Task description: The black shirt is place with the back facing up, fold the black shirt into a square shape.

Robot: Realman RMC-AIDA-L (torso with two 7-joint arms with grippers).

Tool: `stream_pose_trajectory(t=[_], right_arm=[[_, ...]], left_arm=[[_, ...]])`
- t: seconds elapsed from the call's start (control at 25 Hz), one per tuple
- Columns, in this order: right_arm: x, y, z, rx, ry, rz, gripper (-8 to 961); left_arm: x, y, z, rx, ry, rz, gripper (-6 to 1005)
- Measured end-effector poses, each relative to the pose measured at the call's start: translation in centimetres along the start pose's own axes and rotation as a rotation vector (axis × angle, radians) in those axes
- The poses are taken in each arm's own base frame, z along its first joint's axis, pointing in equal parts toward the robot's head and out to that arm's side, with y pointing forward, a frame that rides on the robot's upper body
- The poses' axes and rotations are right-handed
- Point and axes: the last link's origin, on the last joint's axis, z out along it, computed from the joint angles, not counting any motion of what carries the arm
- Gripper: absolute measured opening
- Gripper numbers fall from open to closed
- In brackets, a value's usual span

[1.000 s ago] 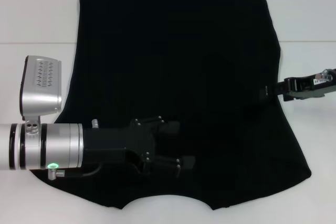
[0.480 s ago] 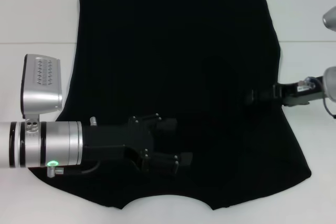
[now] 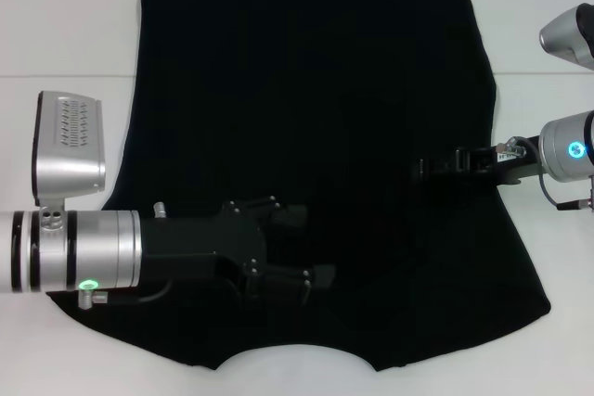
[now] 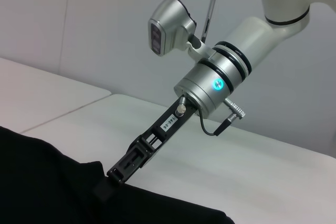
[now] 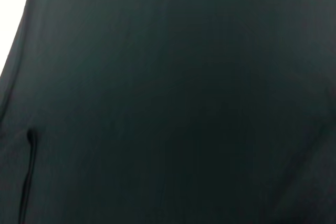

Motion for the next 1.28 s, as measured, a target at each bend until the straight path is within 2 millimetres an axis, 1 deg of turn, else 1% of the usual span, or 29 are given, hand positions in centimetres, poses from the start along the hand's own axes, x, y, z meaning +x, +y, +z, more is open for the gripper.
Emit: stream_pose_trajectory(t=[0.12, 0.32, 0.56, 0.8, 1.04, 1.28], right_arm=[[0.1, 0.2, -0.1, -0.015, 0.015, 0.001, 928], [0.5, -0.2, -0.6, -0.027, 0.04, 0.022, 924], [0.6, -0.4, -0.2, -0.009, 0.019, 0.029, 923], [-0.1, 0.4, 0.9, 0.022, -0.05, 0.017, 922], [-0.4, 1.0, 1.5, 0.035, -0.089, 0.013, 921], [-1.0, 2.2, 1.9, 0.012, -0.115, -0.014, 920]], left_arm=[[0.0, 0.0, 0.0, 0.0, -0.004, 0.001, 898], [0.0, 0.0, -0.1, 0.0, -0.006, 0.002, 895], [0.0, -0.1, -0.1, 0.0, -0.005, 0.003, 892], [0.1, -0.1, -0.1, 0.001, -0.004, 0.005, 889], [0.1, -0.3, -0.3, 0.017, 0.009, 0.004, 887], [0.0, -0.3, -0.5, 0.023, 0.011, 0.001, 884]])
